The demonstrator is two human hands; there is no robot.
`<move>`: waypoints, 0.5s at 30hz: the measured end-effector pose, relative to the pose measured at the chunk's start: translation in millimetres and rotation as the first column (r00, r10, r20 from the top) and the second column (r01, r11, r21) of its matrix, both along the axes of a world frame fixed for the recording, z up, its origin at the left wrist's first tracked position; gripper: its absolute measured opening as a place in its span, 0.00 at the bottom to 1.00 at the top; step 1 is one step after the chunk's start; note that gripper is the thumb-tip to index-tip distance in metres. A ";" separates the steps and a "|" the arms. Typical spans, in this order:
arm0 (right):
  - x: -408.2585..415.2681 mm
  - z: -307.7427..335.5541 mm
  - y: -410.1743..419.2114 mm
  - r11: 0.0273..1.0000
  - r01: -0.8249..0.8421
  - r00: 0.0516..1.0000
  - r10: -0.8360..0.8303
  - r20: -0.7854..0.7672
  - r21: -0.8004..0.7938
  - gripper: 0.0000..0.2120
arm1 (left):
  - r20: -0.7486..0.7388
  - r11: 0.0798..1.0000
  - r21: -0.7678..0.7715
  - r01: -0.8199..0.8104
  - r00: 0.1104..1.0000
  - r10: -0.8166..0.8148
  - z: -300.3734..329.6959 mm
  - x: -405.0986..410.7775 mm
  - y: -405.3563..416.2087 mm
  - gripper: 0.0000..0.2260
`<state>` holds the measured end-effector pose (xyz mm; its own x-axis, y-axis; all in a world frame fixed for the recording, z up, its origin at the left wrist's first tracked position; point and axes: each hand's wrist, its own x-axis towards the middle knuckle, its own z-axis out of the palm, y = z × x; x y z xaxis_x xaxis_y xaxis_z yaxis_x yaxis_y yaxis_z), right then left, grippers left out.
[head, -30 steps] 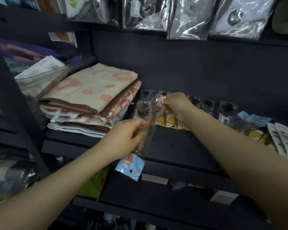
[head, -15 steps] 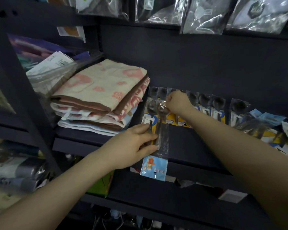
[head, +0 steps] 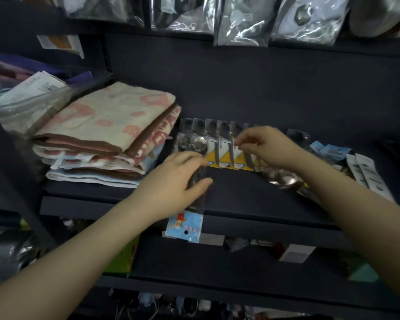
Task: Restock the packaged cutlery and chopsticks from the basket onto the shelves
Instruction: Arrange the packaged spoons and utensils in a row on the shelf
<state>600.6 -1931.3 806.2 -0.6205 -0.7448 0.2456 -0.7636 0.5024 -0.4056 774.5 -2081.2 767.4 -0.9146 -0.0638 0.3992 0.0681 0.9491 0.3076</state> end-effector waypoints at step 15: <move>-46.1 -5.9 92.7 0.869 -0.093 0.921 0.260 -0.290 0.485 0.15 | -0.044 0.990 0.121 0.075 0.997 -0.070 19.0 -55.1 77.4 0.14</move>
